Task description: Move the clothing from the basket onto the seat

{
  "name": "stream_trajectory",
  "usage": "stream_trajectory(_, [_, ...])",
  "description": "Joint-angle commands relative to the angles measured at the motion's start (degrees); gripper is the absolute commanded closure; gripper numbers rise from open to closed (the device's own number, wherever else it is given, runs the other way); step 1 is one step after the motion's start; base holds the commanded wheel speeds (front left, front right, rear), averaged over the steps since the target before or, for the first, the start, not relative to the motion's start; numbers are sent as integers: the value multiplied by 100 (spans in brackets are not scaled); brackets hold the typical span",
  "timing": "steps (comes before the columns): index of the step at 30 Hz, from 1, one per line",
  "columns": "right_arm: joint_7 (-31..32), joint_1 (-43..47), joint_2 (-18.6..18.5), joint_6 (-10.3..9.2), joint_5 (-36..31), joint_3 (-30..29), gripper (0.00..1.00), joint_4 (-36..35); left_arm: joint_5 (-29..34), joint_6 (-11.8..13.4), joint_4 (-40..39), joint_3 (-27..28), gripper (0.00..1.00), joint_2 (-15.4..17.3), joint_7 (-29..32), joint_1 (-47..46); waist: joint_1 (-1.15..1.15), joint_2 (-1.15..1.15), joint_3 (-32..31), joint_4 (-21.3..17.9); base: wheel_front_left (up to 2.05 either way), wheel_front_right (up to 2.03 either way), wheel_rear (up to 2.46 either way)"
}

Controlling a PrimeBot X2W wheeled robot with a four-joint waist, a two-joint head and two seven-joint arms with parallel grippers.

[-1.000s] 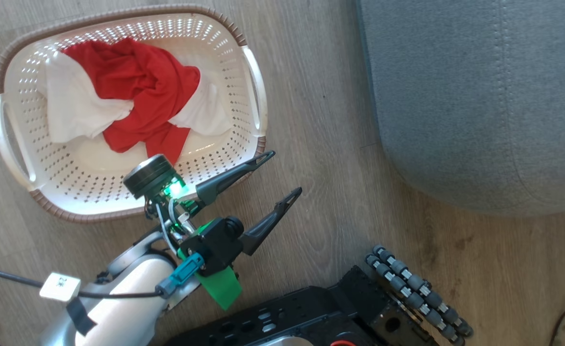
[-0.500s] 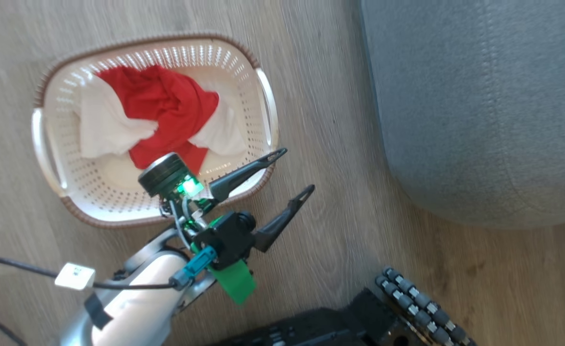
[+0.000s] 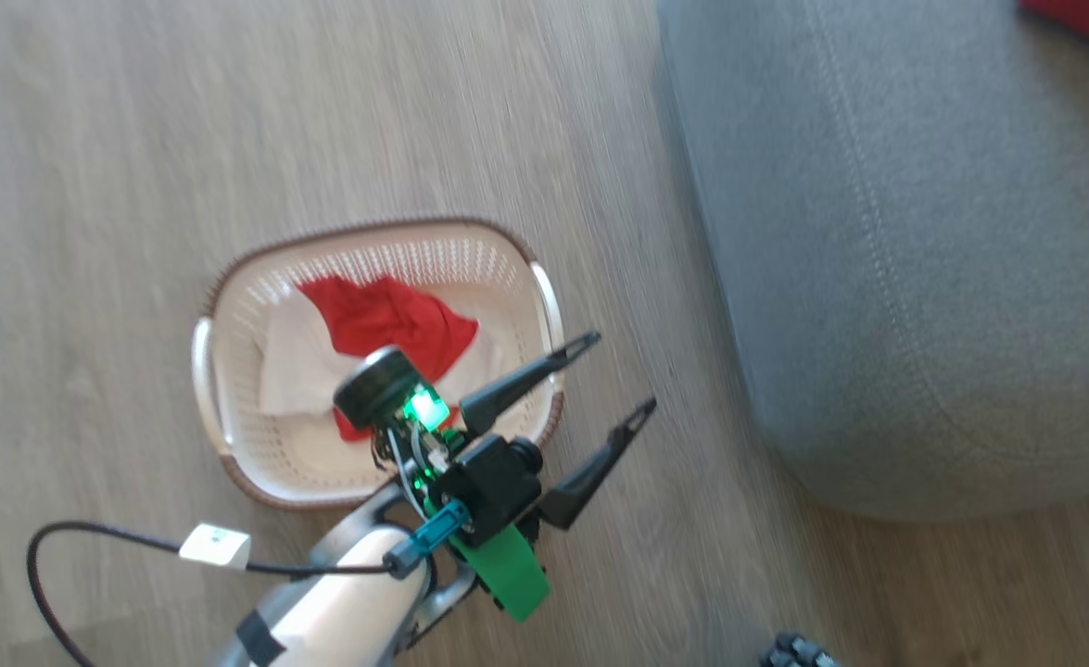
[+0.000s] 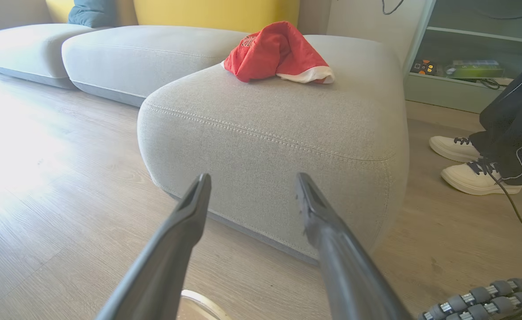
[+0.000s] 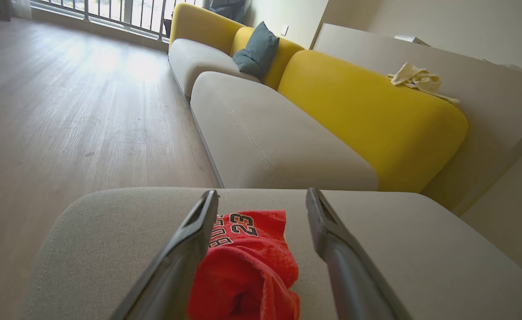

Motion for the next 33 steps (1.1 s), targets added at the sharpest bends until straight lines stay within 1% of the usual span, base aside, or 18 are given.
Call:
stream_trajectory(1, [-37, 118, -136, -3, 91, 136, 0, -296, -33, 36, -138, 235, 0, -62, -29, 56, 1, 0, -552, 223, 0, 0, 0])
stream_trajectory(4, [-38, 424, -112, -3, 540, 418, 0, -840, -96, 70, -149, 518, 0, -252, -29, 255, 1, 0, -876, 346, 0, 0, 0])
stream_trajectory(5, [-38, 577, -208, -3, 488, 620, 0, -1129, -123, 78, -164, 632, 0, -311, -29, 315, 1, 0, -968, 394, 0, 0, 0])
stream_trajectory(6, [-38, 732, -198, -3, 603, 813, 0, -1445, -178, 85, -171, 772, 0, -374, -29, 386, 1, 0, -1054, 441, 0, 0, 0])
stream_trajectory(7, [-38, 881, -129, -3, 853, 905, 0, -1751, -259, 87, -174, 944, 0, -438, -29, 462, 1, 0, -1144, 485, 0, 0, 0])
stream_trajectory(10, [-38, 1439, -106, -3, 1215, 1234, 0, -2672, -369, 75, -155, 1462, 0, -560, -29, 639, 1, 0, -1365, 621, 0, 0, 0])
stream_trajectory(13, [-38, 2008, -85, -3, 1421, 1406, 0, -3331, -354, 56, -183, 1860, 0, -643, -29, 766, 1, 0, -1578, 789, 0, 0, 0])
stream_trajectory(17, [-38, 2732, 72, -3, 1643, 1520, 0, -3961, -359, 85, -220, 2366, 0, -741, -29, 1002, 1, 0, -1829, 1006, 0, 0, 0])
stream_trajectory(20, [-38, 3236, 217, -3, 1784, 1601, 0, -4355, -317, 222, -251, 2666, 0, -778, -29, 1160, 1, 0, -1955, 1164, 0, 0, 0])
stream_trajectory(23, [-38, 3758, 352, -3, 1792, 1761, 0, -4686, -315, 460, -284, 2876, 0, -791, -29, 1284, 1, 0, -2034, 1316, 0, 0, 0])
stream_trajectory(24, [-38, 3758, 352, -3, 1792, 1761, 0, -4686, -315, 460, -284, 2876, 0, -791, -29, 1284, 1, 0, -2034, 1316, 0, 0, 0])
stream_trajectory(27, [-38, 4252, 565, -3, 1808, 1893, 0, -4895, -399, 763, -297, 3009, 0, -793, -29, 1407, 1, 0, -2105, 1424, 0, 0, 0])
stream_trajectory(30, [-38, 4676, 711, -3, 1804, 2152, 0, -4900, -381, 1031, -303, 3155, 0, -794, -29, 1551, 1, 0, -2148, 1431, 0, 0, 0])
stream_trajectory(33, [-38, 5007, 885, -3, 1781, 2262, 0, -4769, -339, 1208, -265, 3227, 0, -795, -29, 1681, 1, 0, -2172, 1426, 0, 0, 0])
